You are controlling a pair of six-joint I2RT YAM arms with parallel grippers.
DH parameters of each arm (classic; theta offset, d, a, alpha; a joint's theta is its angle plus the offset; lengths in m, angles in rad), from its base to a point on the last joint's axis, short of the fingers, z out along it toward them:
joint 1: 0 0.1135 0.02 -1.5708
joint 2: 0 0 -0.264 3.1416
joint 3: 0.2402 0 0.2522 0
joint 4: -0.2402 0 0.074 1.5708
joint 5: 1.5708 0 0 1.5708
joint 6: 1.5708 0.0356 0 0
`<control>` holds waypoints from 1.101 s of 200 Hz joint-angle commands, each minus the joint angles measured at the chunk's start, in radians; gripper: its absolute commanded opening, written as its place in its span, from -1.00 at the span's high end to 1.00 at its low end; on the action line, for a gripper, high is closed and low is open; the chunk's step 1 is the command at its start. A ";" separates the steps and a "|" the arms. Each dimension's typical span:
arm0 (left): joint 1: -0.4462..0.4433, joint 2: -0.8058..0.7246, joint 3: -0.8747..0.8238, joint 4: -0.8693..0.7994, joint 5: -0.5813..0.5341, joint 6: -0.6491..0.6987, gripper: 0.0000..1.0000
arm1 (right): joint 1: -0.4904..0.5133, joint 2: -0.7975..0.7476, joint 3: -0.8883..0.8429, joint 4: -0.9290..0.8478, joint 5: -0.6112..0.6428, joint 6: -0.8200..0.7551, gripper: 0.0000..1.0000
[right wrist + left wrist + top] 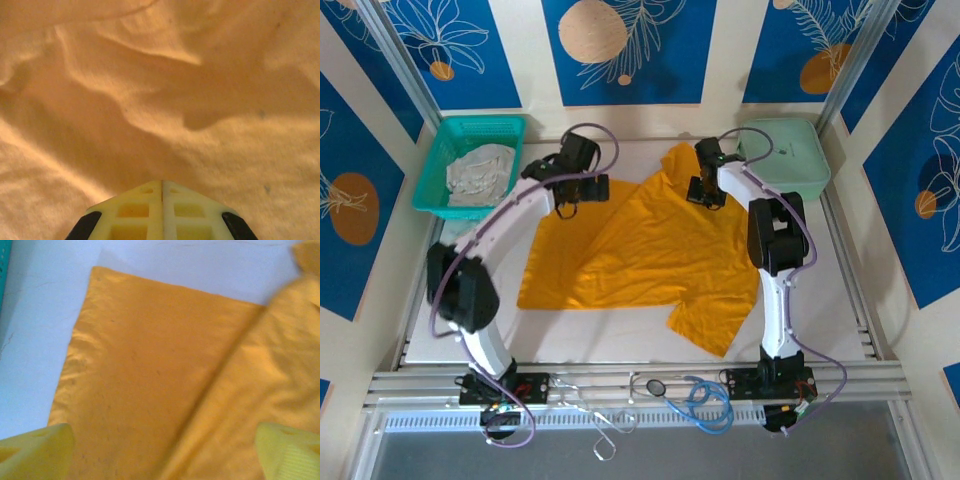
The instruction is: Fold and stack the t-shirts
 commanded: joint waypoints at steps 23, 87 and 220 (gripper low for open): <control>0.112 0.388 0.211 0.029 0.145 0.042 -0.52 | -0.030 0.077 0.119 -0.077 -0.039 -0.027 1.00; 0.157 0.683 0.516 -0.127 0.051 -0.090 -0.48 | -0.057 0.120 0.142 -0.107 -0.063 0.061 1.00; 0.258 0.592 0.303 -0.178 -0.040 -0.231 -0.56 | -0.120 0.012 -0.090 -0.100 -0.044 0.296 1.00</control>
